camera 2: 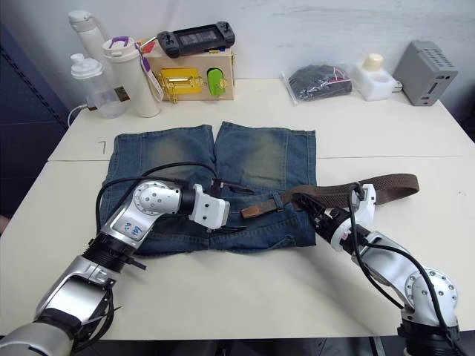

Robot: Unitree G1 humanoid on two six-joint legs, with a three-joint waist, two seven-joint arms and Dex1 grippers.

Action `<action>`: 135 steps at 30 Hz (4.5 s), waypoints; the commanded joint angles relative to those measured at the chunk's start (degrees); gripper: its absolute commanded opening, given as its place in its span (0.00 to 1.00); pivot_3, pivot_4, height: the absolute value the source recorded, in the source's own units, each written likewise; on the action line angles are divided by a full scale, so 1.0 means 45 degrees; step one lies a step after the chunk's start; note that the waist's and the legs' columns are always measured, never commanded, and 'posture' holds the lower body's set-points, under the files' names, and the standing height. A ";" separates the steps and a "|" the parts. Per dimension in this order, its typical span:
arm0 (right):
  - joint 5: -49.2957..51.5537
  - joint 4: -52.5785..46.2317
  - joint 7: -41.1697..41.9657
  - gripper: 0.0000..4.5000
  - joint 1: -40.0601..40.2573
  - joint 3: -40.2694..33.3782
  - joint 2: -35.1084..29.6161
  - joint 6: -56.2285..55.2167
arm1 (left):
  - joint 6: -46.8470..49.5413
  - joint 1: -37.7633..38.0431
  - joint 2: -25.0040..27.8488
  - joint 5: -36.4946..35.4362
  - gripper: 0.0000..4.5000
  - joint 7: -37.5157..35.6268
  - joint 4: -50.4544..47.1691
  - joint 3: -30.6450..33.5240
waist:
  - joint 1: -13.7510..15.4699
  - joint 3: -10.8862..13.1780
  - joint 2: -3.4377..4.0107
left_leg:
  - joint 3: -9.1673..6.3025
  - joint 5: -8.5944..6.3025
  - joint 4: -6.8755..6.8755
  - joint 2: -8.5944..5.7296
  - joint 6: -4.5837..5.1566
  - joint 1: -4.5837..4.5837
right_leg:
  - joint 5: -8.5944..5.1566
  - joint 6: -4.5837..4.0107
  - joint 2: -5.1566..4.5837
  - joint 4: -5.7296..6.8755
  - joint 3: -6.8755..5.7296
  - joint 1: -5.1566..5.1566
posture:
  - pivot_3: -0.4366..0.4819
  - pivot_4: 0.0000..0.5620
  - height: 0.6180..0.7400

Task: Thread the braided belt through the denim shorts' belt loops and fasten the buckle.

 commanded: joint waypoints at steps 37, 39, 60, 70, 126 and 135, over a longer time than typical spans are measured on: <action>-2.3845 -0.3114 1.2084 1.00 0.1241 0.5954 -0.7567 -1.1340 | 0.3057 0.2759 0.1376 -0.1441 0.02 0.0576 -0.5282 0.2039 | 0.0039 0.0026 0.0017 | 0.0002 0.0027 -0.0060 -0.0008 0.0030 0.0050 | 0.0037 0.0076 -0.0006 -0.0225 -0.0048 0.0113 | 0.48 0.27 0.22; -2.5210 -0.2754 1.1751 1.00 0.1065 0.6431 -0.7301 -1.1702 | 0.3002 0.3168 0.1772 -0.1481 0.02 0.0480 -0.5596 0.2317 | 0.0034 0.0026 0.0016 | 0.0004 0.0027 -0.0055 -0.0008 0.0030 0.0043 | 0.0037 0.0076 -0.0006 -0.0220 -0.0046 0.0104 | 0.48 0.27 0.22; -2.7453 0.2179 1.0799 0.01 0.2385 0.3401 -0.7477 -1.3953 | 0.0923 0.4363 0.2466 -0.1219 0.00 0.1203 -0.6138 0.2678 | 0.0817 0.0022 -0.0014 | 0.0002 0.0018 0.0104 -0.0131 0.0060 -0.0027 | 0.0030 0.0061 -0.0048 0.0001 0.0024 0.0024 | 0.48 0.27 0.22; -2.6678 0.2556 1.1874 0.11 0.2167 0.2997 -0.6944 -1.3239 | 0.0158 0.4193 0.2142 -0.0969 0.00 0.1532 -0.6000 0.2642 | 0.0702 0.0021 -0.0013 | -0.0030 0.0015 0.0221 -0.0123 0.0056 -0.0189 | 0.0029 0.0059 -0.0042 0.0085 0.0022 -0.0112 | 0.48 0.27 0.22; 0.2275 -0.0829 -0.2287 0.00 -0.2214 0.1599 0.3065 -0.1019 | -0.4069 0.4273 0.2564 0.1210 0.20 0.4763 -0.4978 0.2865 | -0.0031 0.0077 0.0027 | -0.0120 0.0000 0.0193 -0.0129 0.0051 -0.0166 | 0.0033 0.0057 -0.0022 0.0179 0.0035 -0.0118 | 0.48 0.27 0.22; 0.0182 0.0188 -0.0692 0.00 -0.2442 0.0903 0.1376 -0.1153 | 0.4242 0.6723 0.2612 -0.5231 0.76 0.3220 -0.7808 0.4035 | -0.0106 0.0082 0.0046 | -0.0150 0.0000 0.0191 -0.0137 0.0051 -0.0165 | 0.0033 0.0057 -0.0011 0.0188 0.0043 -0.0119 | 0.48 0.27 0.22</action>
